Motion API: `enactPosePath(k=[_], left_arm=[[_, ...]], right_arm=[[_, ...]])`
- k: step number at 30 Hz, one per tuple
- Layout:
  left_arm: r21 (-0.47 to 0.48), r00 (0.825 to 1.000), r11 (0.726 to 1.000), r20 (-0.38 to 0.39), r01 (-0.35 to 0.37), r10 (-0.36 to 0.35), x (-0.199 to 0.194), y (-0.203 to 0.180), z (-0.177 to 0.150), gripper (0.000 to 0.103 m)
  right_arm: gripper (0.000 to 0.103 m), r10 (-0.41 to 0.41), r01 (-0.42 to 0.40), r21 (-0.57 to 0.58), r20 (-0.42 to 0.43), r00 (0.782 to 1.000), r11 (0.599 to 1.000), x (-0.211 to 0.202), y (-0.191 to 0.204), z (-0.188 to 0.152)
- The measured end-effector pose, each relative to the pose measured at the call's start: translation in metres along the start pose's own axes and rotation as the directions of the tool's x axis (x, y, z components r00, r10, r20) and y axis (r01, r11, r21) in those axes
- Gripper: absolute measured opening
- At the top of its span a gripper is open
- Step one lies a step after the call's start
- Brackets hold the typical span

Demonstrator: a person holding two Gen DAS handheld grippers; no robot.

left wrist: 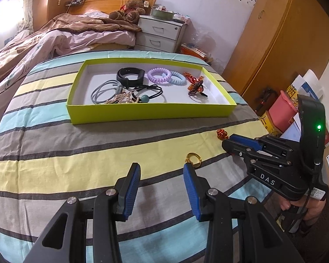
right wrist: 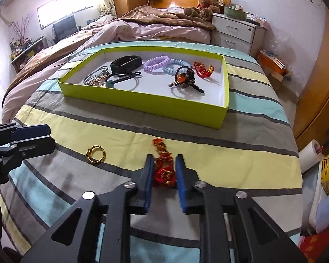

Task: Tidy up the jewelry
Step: 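Grasp the red knotted ornament with the right tool while the left tool grasps the gold ring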

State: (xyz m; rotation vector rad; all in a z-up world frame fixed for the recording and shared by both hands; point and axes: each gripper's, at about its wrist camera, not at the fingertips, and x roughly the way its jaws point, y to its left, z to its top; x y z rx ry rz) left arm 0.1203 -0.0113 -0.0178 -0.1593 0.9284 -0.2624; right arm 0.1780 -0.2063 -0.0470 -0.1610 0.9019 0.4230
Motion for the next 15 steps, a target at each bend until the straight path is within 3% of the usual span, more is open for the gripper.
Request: enactPosePath(k=[9,15], left_arm=[[0.057,0.999,0.998,-0.037,0.035,-0.033,0.013,-0.021,0.002,0.04],[0.083,0.998,0.996,-0.062,0.022,-0.017,0.029,-0.037,0.005,0.04]], right_arm=[[0.016,0.022,-0.026,0.071,0.054,0.998,0.997,-0.015,-0.012,-0.004],[0.016,0.025,-0.036,0.111,0.095,0.995,0.993,-0.026,-0.019,-0.007]])
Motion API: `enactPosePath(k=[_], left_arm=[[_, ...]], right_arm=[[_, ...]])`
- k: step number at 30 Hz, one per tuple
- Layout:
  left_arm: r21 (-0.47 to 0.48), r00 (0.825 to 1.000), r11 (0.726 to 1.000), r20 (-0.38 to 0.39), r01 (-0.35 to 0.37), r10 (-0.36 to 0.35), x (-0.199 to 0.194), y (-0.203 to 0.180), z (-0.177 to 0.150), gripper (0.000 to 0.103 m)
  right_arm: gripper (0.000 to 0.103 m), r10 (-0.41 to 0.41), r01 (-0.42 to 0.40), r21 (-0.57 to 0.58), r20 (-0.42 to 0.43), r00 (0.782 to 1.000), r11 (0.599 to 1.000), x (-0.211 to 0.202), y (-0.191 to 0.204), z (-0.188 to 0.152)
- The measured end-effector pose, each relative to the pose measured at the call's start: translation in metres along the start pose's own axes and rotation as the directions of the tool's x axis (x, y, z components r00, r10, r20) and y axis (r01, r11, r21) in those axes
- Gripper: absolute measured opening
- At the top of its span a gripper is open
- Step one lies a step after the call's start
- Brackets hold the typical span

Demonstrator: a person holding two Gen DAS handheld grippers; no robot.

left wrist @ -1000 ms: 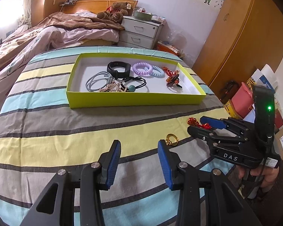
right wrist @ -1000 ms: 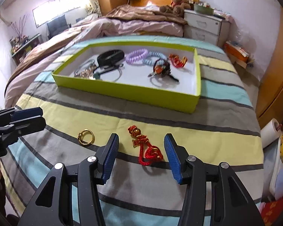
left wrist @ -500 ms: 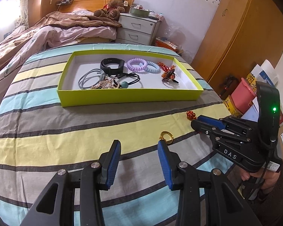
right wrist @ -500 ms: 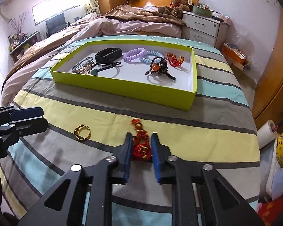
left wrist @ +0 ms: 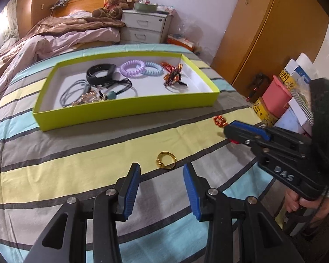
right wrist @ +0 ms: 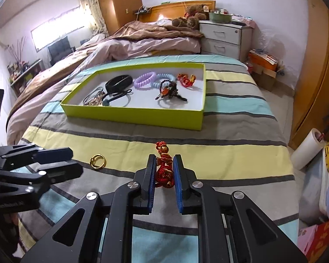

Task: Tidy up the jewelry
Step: 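Grasp the red knotted ornament with the right tool while the left tool grasps the gold ring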

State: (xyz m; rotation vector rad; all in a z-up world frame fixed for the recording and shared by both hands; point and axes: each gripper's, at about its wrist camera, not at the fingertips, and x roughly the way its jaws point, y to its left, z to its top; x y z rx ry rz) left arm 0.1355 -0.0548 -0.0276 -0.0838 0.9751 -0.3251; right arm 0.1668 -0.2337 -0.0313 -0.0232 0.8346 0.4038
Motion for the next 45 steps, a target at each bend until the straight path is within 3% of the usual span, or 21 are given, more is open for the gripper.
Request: enactPosePath(k=[14,23,28,36,37,45], left_arm=[[0.066,0.995,0.993,0.005,-0.098,0.098,0.021,-0.024,0.005,0.04],[0.09,0.993,0.989,0.014,-0.117,0.116,0.022,-0.026,0.004,0.039],[0.087,0.994,0.99,0.02,-0.107,0.106,0.021,-0.024,0.003,0.027],[0.081,0.994,0.991,0.029,-0.105,0.103,0.018,-0.021,0.002,0.02],[0.078,0.994,0.991,0.035,-0.107,0.105,0.017,-0.02,0.002,0.008],[0.056,0.995,0.995,0.05,-0.083,0.081,0.011,-0.016,0.002,0.007]], right_arm=[[0.016,0.015,-0.017,0.04,0.053,0.998,0.999,-0.021,-0.014,-0.006],[0.016,0.023,-0.026,0.046,0.061,0.998,0.999,-0.023,-0.015,-0.006],[0.016,0.019,-0.022,0.048,0.066,0.998,0.999,-0.024,-0.016,-0.006],[0.016,0.015,-0.019,0.054,0.069,0.997,0.998,-0.025,-0.017,-0.007],[0.016,0.013,-0.017,0.054,0.069,0.998,0.998,-0.025,-0.017,-0.007],[0.016,0.012,-0.016,0.058,0.072,0.997,0.998,-0.028,-0.017,-0.007]])
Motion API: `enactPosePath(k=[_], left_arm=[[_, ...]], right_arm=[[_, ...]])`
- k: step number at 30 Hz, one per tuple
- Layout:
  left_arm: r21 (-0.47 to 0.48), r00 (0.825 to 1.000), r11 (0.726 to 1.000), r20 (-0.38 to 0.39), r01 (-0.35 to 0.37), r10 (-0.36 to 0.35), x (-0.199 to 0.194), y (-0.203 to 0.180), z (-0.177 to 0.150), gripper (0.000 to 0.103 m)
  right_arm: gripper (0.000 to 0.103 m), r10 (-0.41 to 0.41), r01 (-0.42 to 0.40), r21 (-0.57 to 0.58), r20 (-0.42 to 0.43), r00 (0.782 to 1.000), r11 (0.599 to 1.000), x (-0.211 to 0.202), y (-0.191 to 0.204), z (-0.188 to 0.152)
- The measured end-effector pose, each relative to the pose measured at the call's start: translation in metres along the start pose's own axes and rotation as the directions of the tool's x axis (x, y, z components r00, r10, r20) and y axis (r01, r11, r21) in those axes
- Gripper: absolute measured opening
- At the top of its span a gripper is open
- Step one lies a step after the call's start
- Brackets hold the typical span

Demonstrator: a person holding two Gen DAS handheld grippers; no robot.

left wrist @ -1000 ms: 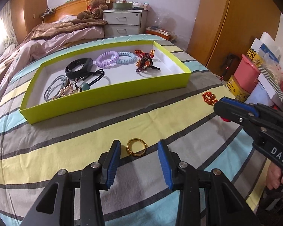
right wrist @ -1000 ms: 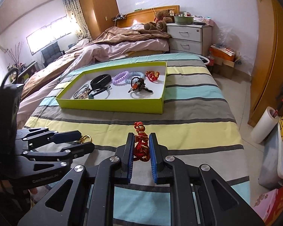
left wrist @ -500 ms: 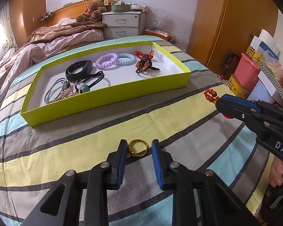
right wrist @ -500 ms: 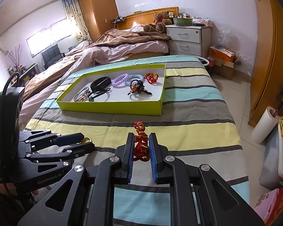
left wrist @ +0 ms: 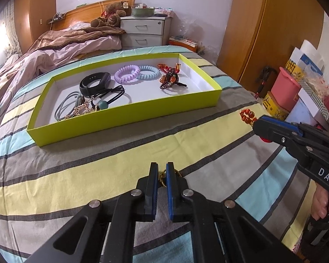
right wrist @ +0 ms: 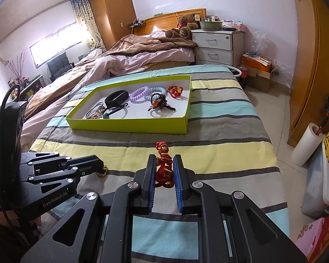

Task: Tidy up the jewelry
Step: 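Grasp the red knotted ornament with the right tool while the left tool grasps the gold ring, then carry the gold ring with the left tool while the right tool carries the red ornament into the box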

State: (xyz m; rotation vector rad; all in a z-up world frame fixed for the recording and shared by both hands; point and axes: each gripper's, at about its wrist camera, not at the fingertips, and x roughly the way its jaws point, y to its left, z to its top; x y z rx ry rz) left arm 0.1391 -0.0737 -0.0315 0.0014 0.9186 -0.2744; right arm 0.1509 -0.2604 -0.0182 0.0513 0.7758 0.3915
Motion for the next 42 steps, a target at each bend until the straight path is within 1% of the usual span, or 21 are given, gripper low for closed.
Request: enactPosePath(k=[2,3,4,5,6,10,14,17,20,22,26,32,38,42], left_arm=[[-0.028,1.0,0.999,0.014,0.019,-0.019,-0.004,0.005,0.0,0.008],[-0.03,0.999,0.999,0.026,0.022,-0.021,-0.006,0.006,-0.001,0.015],[-0.029,0.999,0.999,0.035,0.022,-0.021,-0.009,0.007,-0.001,0.03],[-0.027,0.999,0.999,0.035,0.03,-0.029,-0.01,0.007,-0.001,0.037],[-0.027,0.999,0.999,0.032,0.037,-0.036,-0.009,0.007,-0.001,0.042],[-0.008,0.999,0.999,0.0,0.036,-0.036,-0.002,0.002,-0.003,0.042],[0.042,0.999,0.999,-0.018,0.029,-0.028,0.002,-0.009,-0.005,0.042],[0.071,1.0,0.997,-0.026,0.006,-0.004,0.006,-0.014,-0.006,0.042],[0.083,1.0,0.996,-0.025,-0.007,0.009,0.006,-0.015,-0.006,0.036],[0.087,1.0,0.996,-0.024,-0.015,0.017,0.005,-0.014,-0.006,0.027],[0.086,1.0,0.996,-0.022,-0.013,0.015,0.004,-0.013,-0.006,0.023],[0.082,1.0,0.997,-0.005,0.0,0.0,-0.001,-0.012,-0.005,0.023],[0.081,1.0,0.997,0.013,-0.019,0.018,-0.011,-0.008,-0.002,0.023],[0.069,0.999,0.997,0.04,-0.022,0.019,-0.021,-0.002,0.004,0.023]], right_arm=[[0.016,-0.004,0.004,0.003,0.0,1.0,1.0,-0.001,-0.001,0.0],[0.016,-0.005,0.005,0.004,0.0,1.0,1.0,-0.001,-0.001,-0.001],[0.016,-0.004,0.004,0.006,0.0,1.0,1.0,-0.002,-0.001,-0.001],[0.016,-0.005,0.005,0.006,0.0,1.0,1.0,-0.002,-0.001,-0.002],[0.016,-0.006,0.006,0.007,0.0,1.0,1.0,-0.002,0.0,-0.002],[0.016,0.0,0.0,0.008,0.004,1.0,1.0,-0.003,0.0,-0.002],[0.016,0.003,-0.003,0.008,0.001,1.0,1.0,-0.001,0.0,-0.003],[0.016,0.004,-0.004,0.011,0.001,1.0,1.0,-0.001,0.0,-0.003],[0.016,0.004,-0.004,0.012,0.0,1.0,1.0,0.0,-0.001,-0.003],[0.016,0.008,-0.008,0.015,0.0,1.0,1.0,0.0,-0.001,-0.003],[0.016,0.007,-0.007,0.014,-0.002,1.0,1.0,0.001,-0.001,-0.003],[0.016,0.007,-0.007,0.014,-0.002,1.0,1.0,0.001,-0.001,-0.003],[0.016,0.006,-0.006,0.005,0.009,1.0,1.0,-0.002,0.001,-0.001],[0.016,0.007,-0.007,-0.004,0.02,1.0,1.0,-0.004,0.006,0.004]])
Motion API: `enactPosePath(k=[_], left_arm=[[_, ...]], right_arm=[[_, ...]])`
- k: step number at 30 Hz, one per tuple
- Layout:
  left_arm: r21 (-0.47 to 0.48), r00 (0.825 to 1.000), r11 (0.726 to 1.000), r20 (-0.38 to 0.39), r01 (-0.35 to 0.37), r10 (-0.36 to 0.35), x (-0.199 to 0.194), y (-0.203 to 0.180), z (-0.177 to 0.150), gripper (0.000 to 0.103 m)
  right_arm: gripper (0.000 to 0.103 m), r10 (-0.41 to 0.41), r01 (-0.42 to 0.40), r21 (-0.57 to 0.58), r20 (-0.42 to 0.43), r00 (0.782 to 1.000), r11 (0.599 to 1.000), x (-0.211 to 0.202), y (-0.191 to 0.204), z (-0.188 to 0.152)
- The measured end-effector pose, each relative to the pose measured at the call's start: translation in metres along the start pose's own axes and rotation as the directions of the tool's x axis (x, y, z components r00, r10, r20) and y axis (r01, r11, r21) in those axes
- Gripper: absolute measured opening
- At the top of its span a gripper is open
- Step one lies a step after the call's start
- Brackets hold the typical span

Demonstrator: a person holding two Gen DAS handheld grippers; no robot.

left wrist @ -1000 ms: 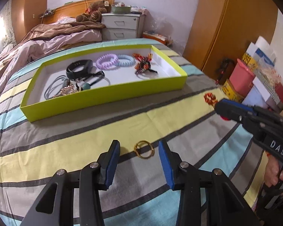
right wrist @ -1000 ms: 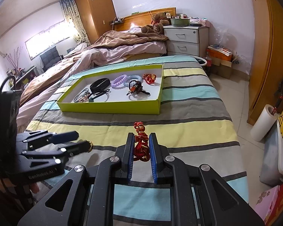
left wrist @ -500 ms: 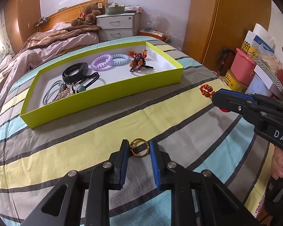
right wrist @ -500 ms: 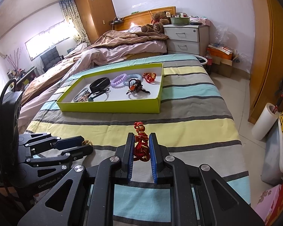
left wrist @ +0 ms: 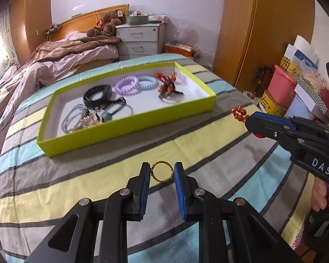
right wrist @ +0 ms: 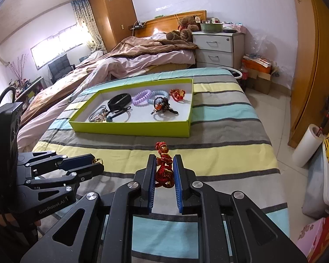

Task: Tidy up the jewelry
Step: 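Carry the gold ring with the left tool while the right tool carries the red ornament into the box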

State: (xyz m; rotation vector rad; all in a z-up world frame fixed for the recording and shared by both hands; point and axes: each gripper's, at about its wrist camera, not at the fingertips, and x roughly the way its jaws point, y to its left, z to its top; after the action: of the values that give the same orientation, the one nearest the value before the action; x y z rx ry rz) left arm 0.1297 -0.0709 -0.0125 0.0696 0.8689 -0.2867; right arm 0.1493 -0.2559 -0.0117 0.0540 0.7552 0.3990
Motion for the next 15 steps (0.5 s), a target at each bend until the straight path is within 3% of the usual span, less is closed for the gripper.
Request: enactPosePath(k=[8,15], left_arm=[[-0.046,0.999,0.999,0.051,-0.01,0.012,-0.011,0.036,0.025,0.023],[-0.096,0.998,0.995,0.051,-0.027,0.032,0.0,0.082,0.053,0.023]], right_arm=[[0.016,0.008,-0.007,-0.029,0.026,1.0,1.0,0.003,0.014,0.028],[0.016,0.021,-0.021,-0.053,0.012,1.0,0.998,0.032,0.025,0.06]])
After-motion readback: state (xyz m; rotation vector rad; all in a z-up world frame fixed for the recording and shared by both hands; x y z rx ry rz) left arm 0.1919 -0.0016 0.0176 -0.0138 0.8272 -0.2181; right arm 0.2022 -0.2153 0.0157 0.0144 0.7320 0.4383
